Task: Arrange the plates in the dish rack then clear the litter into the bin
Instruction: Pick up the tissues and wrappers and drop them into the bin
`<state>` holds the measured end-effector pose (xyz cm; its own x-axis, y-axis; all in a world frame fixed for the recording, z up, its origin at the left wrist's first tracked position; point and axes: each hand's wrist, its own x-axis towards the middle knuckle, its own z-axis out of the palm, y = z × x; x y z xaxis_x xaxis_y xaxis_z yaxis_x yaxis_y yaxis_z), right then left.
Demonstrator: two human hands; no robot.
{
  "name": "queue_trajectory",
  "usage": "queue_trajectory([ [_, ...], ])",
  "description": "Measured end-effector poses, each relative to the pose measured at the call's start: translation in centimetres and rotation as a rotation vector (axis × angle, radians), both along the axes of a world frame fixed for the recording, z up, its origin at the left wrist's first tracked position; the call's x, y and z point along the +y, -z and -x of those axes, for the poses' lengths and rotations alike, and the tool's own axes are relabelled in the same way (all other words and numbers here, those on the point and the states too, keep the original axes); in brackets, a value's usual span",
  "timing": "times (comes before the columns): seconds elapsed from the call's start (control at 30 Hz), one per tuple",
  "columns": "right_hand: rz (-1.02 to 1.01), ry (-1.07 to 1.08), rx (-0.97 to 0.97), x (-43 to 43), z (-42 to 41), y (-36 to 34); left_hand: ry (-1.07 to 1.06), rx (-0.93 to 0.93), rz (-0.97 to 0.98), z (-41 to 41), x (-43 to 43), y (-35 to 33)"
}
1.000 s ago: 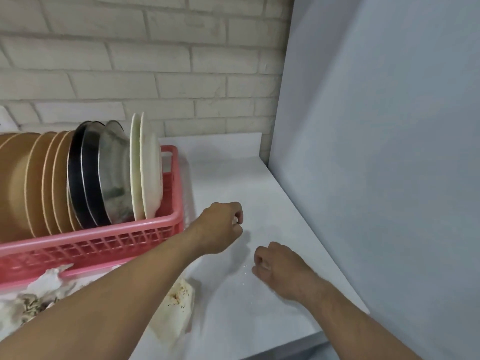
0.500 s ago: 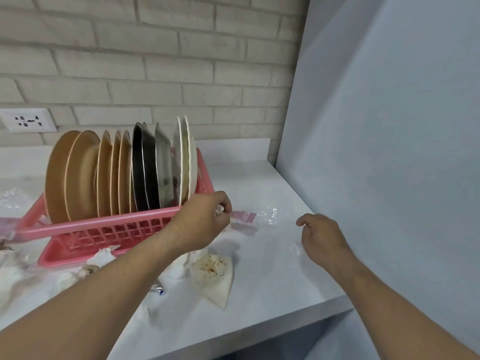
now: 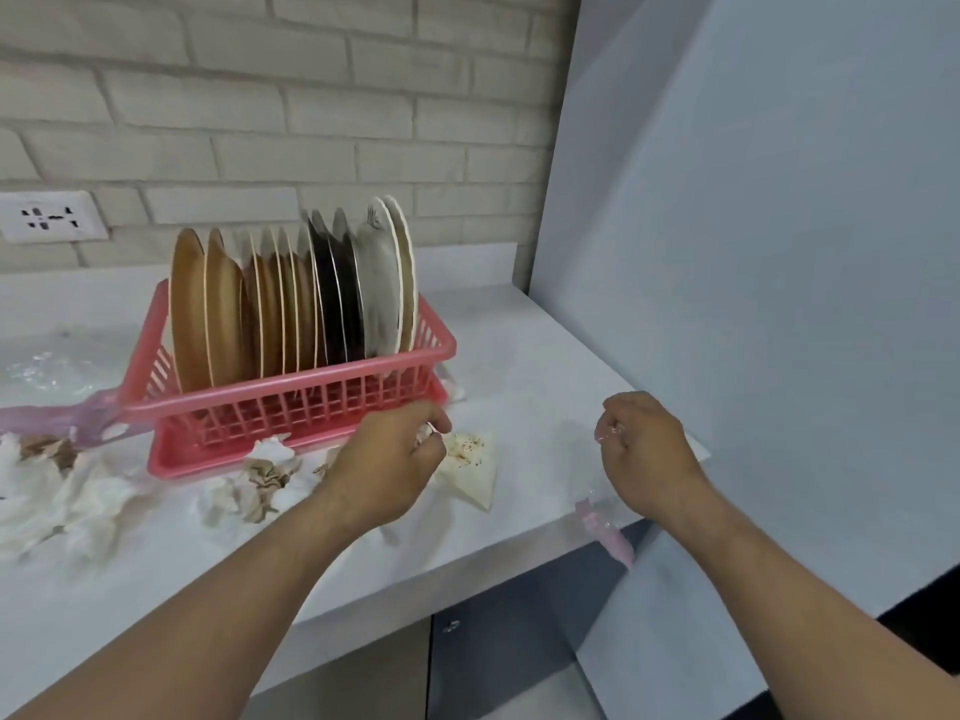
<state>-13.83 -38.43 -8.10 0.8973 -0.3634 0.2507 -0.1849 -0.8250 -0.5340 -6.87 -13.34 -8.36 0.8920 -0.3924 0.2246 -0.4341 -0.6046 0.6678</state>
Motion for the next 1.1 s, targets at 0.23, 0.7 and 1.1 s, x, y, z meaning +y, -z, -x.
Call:
queue_trajectory([
  [0.23,-0.312,-0.080,0.044,3.9,3.1,0.1,-0.017,0.068,-0.061,4.5,0.2,1.0],
  [0.7,-0.706,-0.223,0.464,7.2,10.1,6.3,-0.154,0.620,0.065,14.0,1.5,8.0],
  [1.1,-0.356,-0.185,0.479,9.5,11.9,21.4,-0.040,0.654,-0.177,14.6,6.3,22.1],
])
